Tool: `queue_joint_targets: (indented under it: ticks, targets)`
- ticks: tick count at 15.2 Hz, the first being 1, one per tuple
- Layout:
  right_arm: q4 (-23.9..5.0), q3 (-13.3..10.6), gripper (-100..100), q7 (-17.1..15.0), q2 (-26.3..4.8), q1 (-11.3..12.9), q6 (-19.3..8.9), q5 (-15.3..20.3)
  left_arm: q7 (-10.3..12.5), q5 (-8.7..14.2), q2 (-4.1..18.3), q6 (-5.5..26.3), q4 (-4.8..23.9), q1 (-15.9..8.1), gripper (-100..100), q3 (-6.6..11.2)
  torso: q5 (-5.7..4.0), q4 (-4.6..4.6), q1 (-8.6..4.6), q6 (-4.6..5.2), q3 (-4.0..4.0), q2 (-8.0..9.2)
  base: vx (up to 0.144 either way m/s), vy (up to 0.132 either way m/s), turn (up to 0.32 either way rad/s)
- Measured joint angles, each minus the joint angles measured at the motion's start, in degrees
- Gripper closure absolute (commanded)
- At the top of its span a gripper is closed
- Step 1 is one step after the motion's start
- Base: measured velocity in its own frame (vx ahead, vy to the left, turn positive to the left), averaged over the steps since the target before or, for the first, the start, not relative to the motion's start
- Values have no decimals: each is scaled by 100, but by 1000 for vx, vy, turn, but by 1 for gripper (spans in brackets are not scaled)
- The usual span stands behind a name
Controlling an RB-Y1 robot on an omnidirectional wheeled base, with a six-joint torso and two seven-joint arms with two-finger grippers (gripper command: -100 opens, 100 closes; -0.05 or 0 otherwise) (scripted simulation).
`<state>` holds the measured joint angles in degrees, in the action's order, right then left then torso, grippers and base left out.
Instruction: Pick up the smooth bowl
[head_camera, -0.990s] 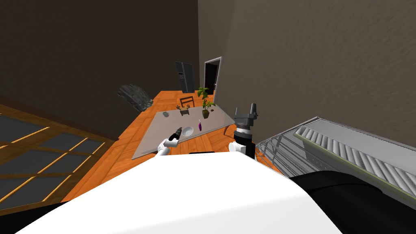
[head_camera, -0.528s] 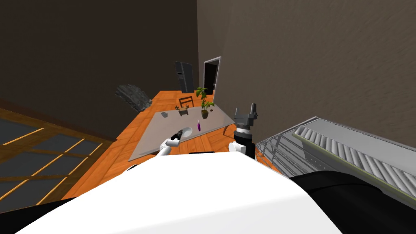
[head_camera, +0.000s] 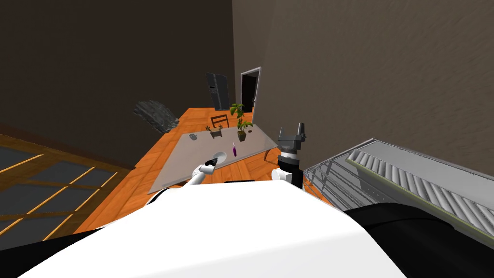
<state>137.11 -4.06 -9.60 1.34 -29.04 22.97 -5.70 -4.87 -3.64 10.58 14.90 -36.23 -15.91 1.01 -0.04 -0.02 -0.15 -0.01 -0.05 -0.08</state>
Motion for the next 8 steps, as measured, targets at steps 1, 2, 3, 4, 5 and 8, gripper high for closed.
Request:
queue_joint_targets:
  ticks: [1,2,3,4,5,8]
  targets:
    - [0,0,0,0,0,0,0,0,-14,0,-12,62,51,-17,-100,1,0,0,1,0,1,1,8,-17,-2]
    - [0,0,0,0,0,0,0,0,-18,-3,-16,91,61,-20,-100,2,0,1,5,0,2,3,44,-11,-4]
    - [0,0,0,0,0,0,0,0,-11,-32,-30,57,66,23,-100,12,1,0,8,-1,-1,-3,84,-8,-1]
    - [0,0,0,0,0,-1,0,0,-7,-31,-26,-17,116,54,-100,9,2,-2,10,-1,-7,-14,90,3,1]
    - [0,0,0,0,0,-1,0,0,-8,-17,-17,-87,154,80,-100,-1,2,-4,14,-1,-11,-21,104,19,-1]
    - [0,1,0,0,-1,-1,0,0,-5,-24,-16,-250,204,182,-100,-8,4,-6,17,-1,-18,-31,87,3,-1]
